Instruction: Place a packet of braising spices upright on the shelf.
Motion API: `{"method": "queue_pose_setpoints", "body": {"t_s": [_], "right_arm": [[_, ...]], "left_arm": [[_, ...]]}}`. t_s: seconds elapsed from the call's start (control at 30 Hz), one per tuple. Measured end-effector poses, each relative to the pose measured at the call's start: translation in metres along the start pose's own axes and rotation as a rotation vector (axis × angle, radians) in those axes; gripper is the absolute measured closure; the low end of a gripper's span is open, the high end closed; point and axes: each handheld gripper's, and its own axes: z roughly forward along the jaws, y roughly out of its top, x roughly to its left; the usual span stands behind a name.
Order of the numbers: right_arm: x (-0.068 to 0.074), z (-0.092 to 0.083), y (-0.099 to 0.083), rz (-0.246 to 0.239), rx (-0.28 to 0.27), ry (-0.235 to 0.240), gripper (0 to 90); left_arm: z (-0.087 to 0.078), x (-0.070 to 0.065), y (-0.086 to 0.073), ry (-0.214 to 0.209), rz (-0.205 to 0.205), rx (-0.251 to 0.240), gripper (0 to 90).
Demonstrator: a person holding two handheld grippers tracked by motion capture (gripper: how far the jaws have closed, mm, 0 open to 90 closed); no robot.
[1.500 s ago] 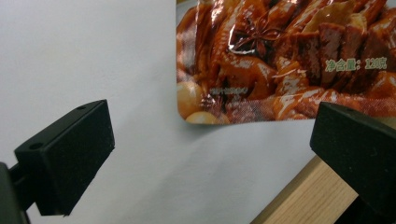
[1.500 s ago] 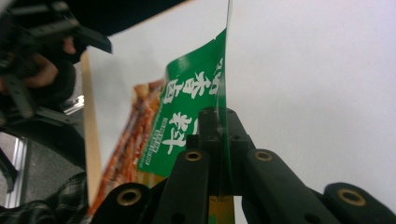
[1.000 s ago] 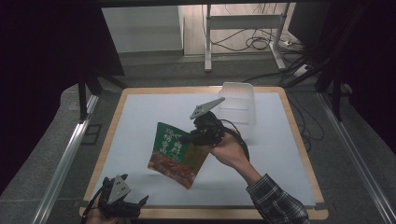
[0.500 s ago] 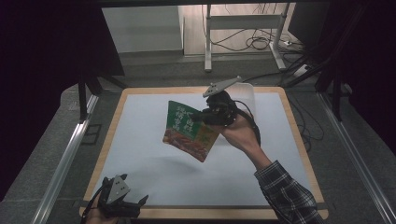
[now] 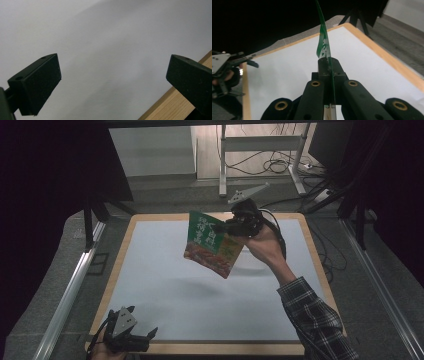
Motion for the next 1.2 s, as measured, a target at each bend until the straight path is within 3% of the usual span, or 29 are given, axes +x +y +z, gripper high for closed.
{"method": "queue_pose_setpoints", "body": {"t_s": [0.13, 0.47, 0.73, 0.97, 1.2], "right_arm": [[-0.009, -0.007, 0.008, -0.02, -0.007, -0.022, 88.9], [-0.033, -0.024, 0.023, -0.013, -0.041, -0.078, 88.9], [-0.057, -0.028, 0.029, -0.011, -0.055, -0.124, 88.9], [-0.079, -0.028, 0.021, 0.006, -0.051, -0.159, 88.9], [-0.088, -0.033, 0.006, 0.021, -0.02, -0.172, 88.9]], "left_arm": [[0.0, 0.0, 0.0, 0.001, 0.003, 0.001, 0.0], [0.0, -0.001, 0.0, -0.003, 0.008, 0.006, 0.0], [0.001, -0.001, 0.0, -0.005, 0.009, 0.006, 0.0], [0.0, -0.001, 0.0, -0.006, 0.008, 0.006, 0.0], [-0.001, 0.001, 0.0, 0.001, -0.011, -0.002, 0.0]]}}
